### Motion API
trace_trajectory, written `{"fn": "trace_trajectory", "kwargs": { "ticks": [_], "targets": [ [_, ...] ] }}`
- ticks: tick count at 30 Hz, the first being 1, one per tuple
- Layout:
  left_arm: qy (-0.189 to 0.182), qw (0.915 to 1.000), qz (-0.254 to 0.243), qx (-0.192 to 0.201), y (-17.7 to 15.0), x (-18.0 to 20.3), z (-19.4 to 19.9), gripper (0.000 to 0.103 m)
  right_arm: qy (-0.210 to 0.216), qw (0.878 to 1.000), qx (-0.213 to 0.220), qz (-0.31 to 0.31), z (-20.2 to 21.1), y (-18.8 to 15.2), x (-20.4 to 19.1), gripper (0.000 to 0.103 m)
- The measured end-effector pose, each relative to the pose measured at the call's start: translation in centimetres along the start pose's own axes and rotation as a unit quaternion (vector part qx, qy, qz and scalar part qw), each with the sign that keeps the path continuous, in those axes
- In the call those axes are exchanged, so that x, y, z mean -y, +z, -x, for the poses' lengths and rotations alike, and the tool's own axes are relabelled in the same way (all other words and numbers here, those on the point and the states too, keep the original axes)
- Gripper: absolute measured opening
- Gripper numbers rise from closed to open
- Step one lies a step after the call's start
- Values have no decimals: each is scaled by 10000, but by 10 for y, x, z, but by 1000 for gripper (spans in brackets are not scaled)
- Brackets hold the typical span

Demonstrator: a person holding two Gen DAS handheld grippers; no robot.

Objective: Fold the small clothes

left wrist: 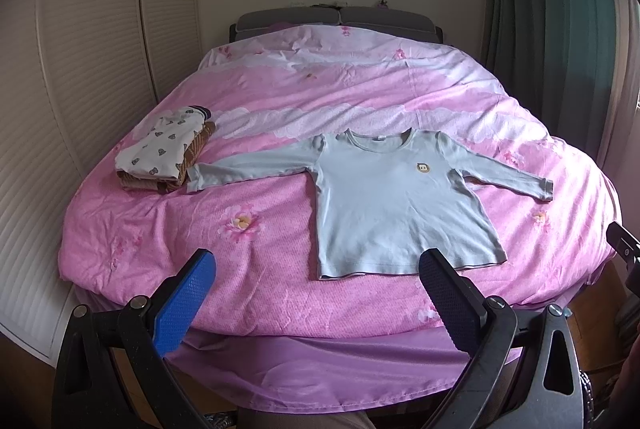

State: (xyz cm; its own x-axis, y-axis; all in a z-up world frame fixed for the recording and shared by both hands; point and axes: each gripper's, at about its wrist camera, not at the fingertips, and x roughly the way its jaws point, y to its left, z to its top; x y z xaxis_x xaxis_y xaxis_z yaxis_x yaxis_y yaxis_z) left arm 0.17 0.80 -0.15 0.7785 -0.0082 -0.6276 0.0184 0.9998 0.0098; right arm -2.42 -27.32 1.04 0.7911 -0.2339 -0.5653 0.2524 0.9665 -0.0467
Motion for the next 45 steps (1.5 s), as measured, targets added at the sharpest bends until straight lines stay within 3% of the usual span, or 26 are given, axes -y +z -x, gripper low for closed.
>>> {"fn": "trace_trajectory", "kwargs": {
  "ticks": [45],
  "targets": [
    [-7,10000,19,-33,-4,-2,-3,103,-7,10000,-19,-3,-1,0,1,103]
  ]
}}
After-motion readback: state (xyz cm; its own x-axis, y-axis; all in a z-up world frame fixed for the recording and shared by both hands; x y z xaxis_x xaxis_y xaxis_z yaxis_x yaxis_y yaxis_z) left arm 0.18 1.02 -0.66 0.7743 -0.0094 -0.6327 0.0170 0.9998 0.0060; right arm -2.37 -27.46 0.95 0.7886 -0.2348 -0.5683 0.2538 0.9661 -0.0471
